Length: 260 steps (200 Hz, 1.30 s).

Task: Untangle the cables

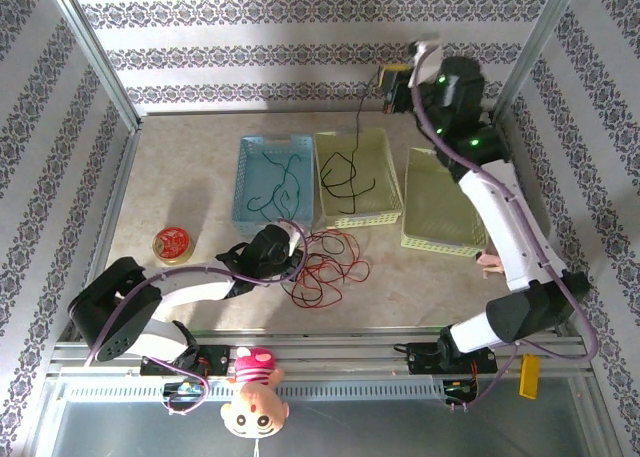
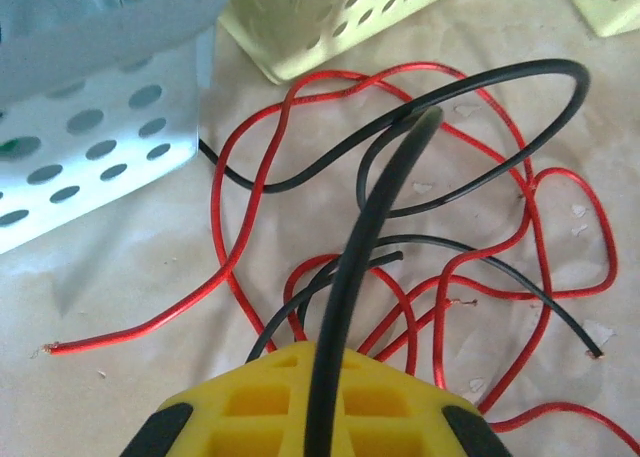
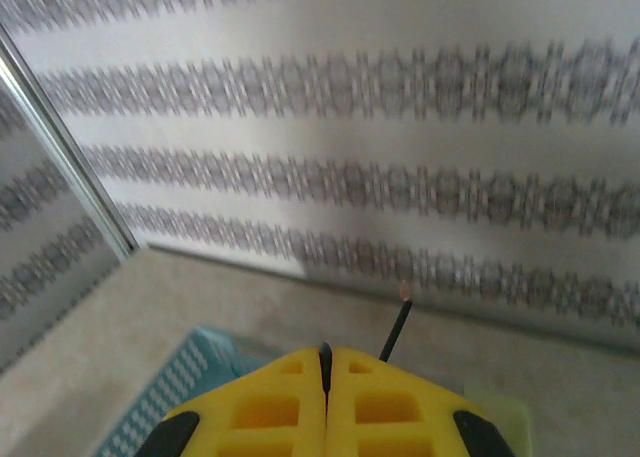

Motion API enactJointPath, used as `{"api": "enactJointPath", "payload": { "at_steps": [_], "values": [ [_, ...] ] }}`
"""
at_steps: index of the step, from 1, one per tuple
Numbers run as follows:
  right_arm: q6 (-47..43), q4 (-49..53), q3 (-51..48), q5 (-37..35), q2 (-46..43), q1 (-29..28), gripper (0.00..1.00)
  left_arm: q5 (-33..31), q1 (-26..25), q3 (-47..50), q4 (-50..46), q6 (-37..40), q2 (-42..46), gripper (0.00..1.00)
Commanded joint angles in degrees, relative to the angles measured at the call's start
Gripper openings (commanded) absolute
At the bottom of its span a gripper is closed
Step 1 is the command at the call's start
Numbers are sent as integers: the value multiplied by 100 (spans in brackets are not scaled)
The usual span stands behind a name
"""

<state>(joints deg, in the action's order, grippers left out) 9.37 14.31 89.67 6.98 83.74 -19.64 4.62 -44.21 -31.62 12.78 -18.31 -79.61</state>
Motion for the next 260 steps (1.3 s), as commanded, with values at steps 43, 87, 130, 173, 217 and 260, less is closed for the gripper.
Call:
{"api": "enactJointPath", "payload": {
  "at_steps": [43,87,130,173,217,260],
  "values": [
    [1642,-206,-1841,-877,494,-199,1,-170,-53,-462,-340,-109,671,0],
    [2404,-286,-2000,35,1257,-14,11,-353,-53,-684,-641,-90,1069,0],
    [2644,-194,-2012,-298,1124,-1,44,-462,-51,-830,-819,-41,1341,0],
    [2696,-327,-2352,-926,306,56,48,-458,-44,-1114,-986,70,1576,0],
    [2605,-391,-2747,-1078,-369,122,48,-313,-44,-1482,-910,267,1784,0],
    [2558,-488,-3135,-704,-940,154,48,-244,13,-2123,-818,518,928,0]
  ]
}}
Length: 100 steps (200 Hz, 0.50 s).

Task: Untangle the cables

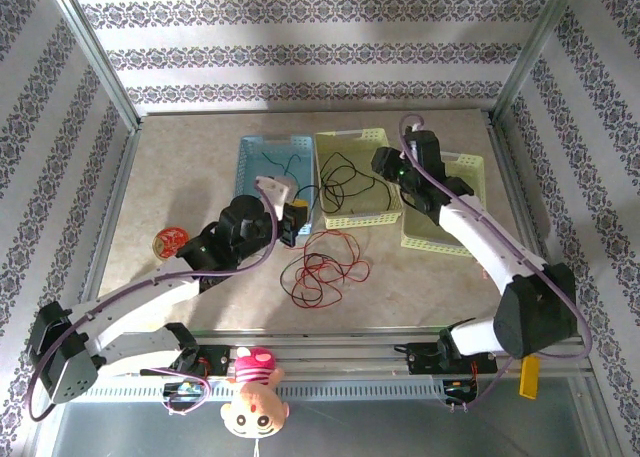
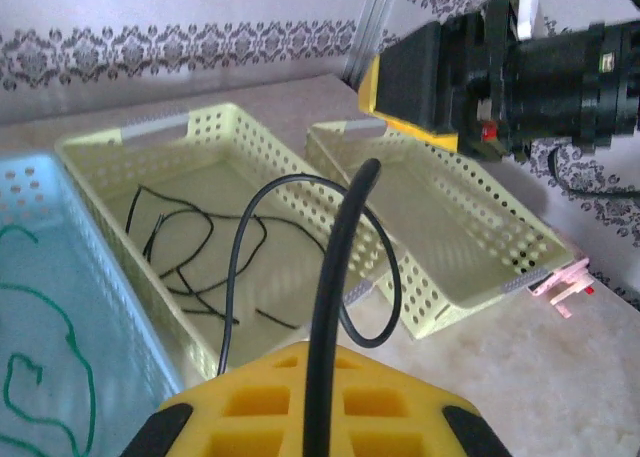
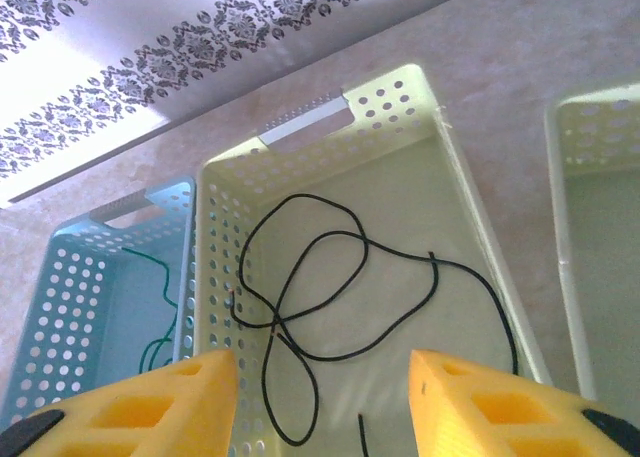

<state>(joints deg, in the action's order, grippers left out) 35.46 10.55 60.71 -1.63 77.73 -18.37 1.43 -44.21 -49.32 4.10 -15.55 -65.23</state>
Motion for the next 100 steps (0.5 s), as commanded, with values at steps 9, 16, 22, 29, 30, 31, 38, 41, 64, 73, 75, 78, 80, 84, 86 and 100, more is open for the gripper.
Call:
{"api": "enactJointPath", "payload": {
  "at_steps": [9,16,22,29,30,31,38,41,64,73,75,78,80,84,86,100],
  "values": [
    [-65,-93,-331,180,-481,27,48,191,87,-537,109,195,-831,0],
    [-79,-84,-410,199,-597,27,48,289,142,-721,129,164,-1148,0],
    [-90,-74,-484,206,-705,27,49,370,186,-869,171,136,-1422,0],
    [-98,-55,-562,238,-823,27,49,460,223,-1049,227,131,-1743,0],
    [-99,-54,-574,240,-840,27,49,470,230,-1077,238,131,-1789,0],
    [-100,-53,-585,250,-857,27,49,484,233,-1109,248,131,-1834,0],
    [-101,-13,-657,324,-954,18,49,536,275,-1290,338,95,-2152,0],
    [-111,13,-681,360,-995,13,49,560,294,-1363,390,77,-2291,0],
    [-184,179,-918,564,-1291,-105,49,588,468,-1993,730,-282,-3331,0],
    [-212,219,-1036,628,-1407,-176,49,536,532,-2239,750,-409,-3703,0],
    [-221,235,-1064,642,-1431,-191,49,523,546,-2299,750,-430,-3783,0],
    [-230,254,-1102,672,-1467,-218,49,493,555,-2372,734,-455,-3887,0],
    [-237,261,-1126,697,-1486,-230,49,473,567,-2429,715,-475,-3954,0],
    [-249,283,-1161,720,-1521,-255,49,423,579,-2524,665,-498,-4081,0],
    [-257,293,-1183,737,-1537,-270,49,403,586,-2570,646,-507,-4133,0],
    [-274,384,-1353,841,-1685,-376,49,289,606,-2792,513,-519,-4395,0]
  ]
}}
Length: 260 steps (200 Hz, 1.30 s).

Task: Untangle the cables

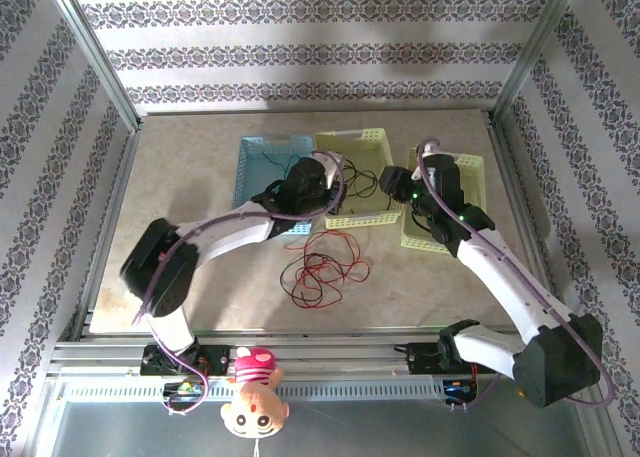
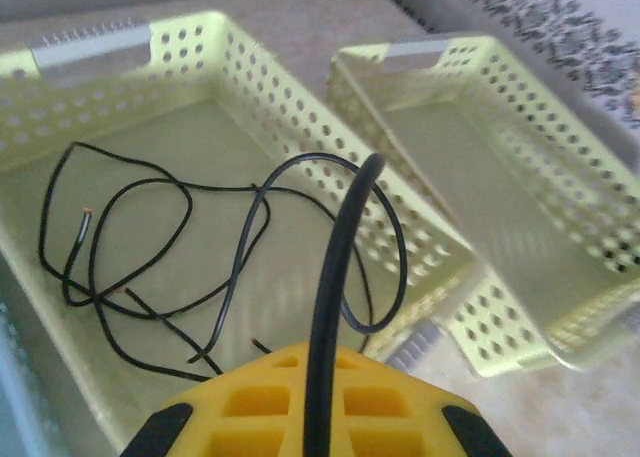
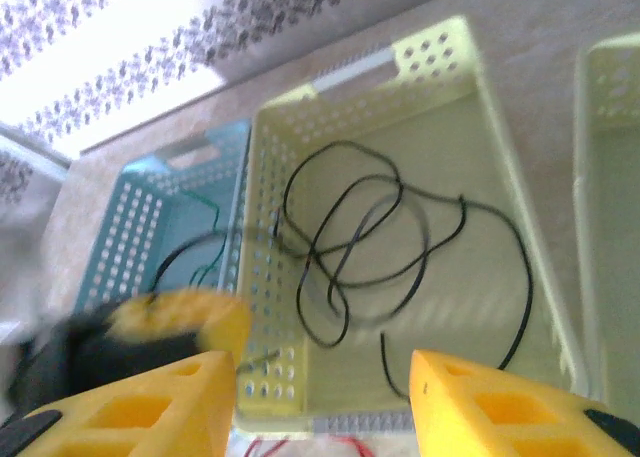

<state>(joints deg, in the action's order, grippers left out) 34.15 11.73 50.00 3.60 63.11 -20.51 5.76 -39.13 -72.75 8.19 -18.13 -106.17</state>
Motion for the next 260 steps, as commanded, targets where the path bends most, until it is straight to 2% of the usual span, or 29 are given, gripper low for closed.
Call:
{"api": "enactJointPath", "payload": {
  "at_steps": [1,6,9,22,30,40,53,70,91,109,131,155,176,214,260],
  "values": [
    [-144,268,-294,327,-235,-171,49,-154,99,-463,96,-261,-313,0],
    [-150,270,-354,361,-276,-208,49,-213,99,-498,68,-261,-338,0],
    [-160,278,-385,394,-294,-227,49,-242,99,-509,56,-261,-350,4],
    [-251,329,-493,543,-362,-347,49,-315,99,-448,90,-253,-258,40],
    [-315,364,-529,658,-370,-448,49,-338,99,-344,149,-206,-121,55],
    [-414,391,-569,921,-361,-603,49,-428,99,-129,219,-181,134,66],
    [-545,431,-625,1292,-291,-885,49,-653,99,344,409,-244,573,72],
    [-666,566,-684,1700,-58,-1317,49,-1042,99,1054,581,-463,1225,74],
    [-908,943,-583,2213,472,-1881,49,-1711,99,1766,252,-873,1978,74],
    [-1293,1314,-339,2222,998,-2416,47,-2315,99,2363,-149,-1296,2618,74],
    [-1563,1499,-58,2079,1679,-2765,44,-2700,98,3014,-431,-1590,3312,74],
    [-1615,1332,177,2093,2230,-2776,35,-2882,99,3417,-657,-1795,3804,74],
    [-1732,1301,459,2241,2627,-2774,32,-2947,99,3530,-835,-1911,3992,74],
    [-1909,1412,843,2383,3102,-2709,33,-2921,99,3654,-906,-2014,4118,74],
    [-2057,1587,1034,2216,3465,-2652,35,-2846,99,3663,-963,-1855,4180,74]
  ]
}}
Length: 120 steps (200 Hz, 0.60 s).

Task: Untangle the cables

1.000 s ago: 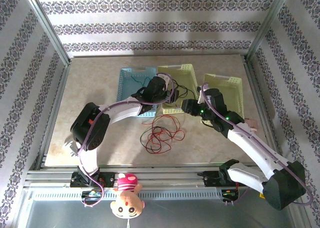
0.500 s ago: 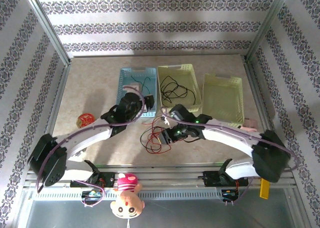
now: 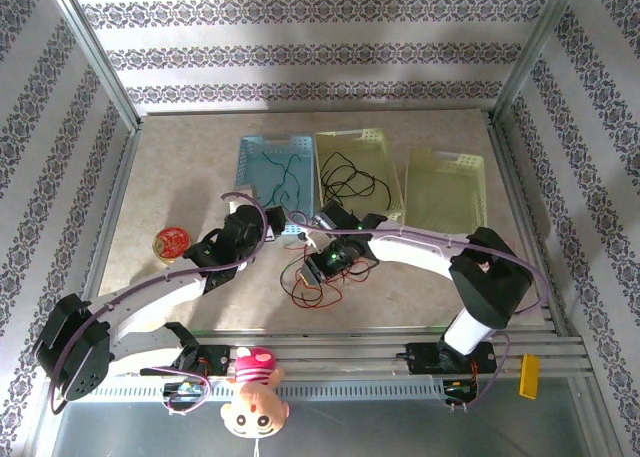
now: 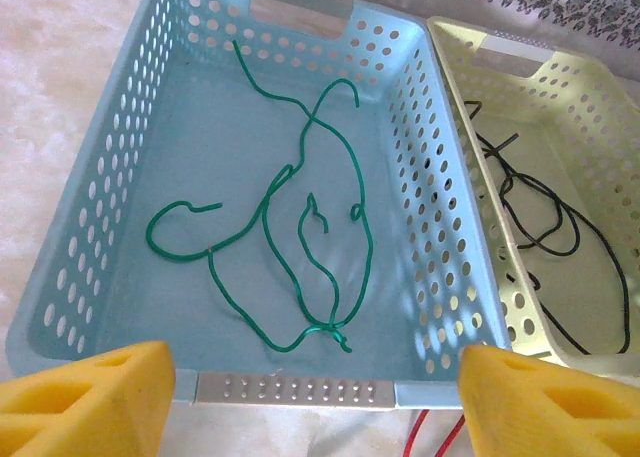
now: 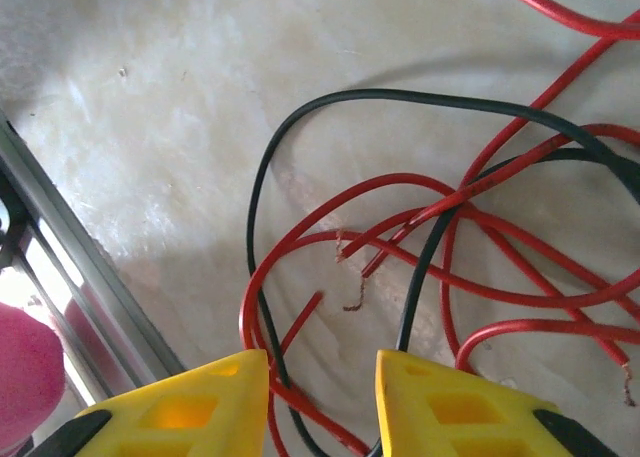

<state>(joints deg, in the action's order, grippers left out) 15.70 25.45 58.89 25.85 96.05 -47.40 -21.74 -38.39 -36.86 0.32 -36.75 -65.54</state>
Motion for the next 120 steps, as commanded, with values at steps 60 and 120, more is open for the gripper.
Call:
{"api": "enactJointPath", "payload": {
  "at_steps": [60,120],
  "values": [
    [-322,329,200,-176,449,29,31,455,25,39,-158,514,88,75],
    [-262,362,190,-472,-423,161,3,1879,26,198,-85,1020,-13,74]
  ]
}}
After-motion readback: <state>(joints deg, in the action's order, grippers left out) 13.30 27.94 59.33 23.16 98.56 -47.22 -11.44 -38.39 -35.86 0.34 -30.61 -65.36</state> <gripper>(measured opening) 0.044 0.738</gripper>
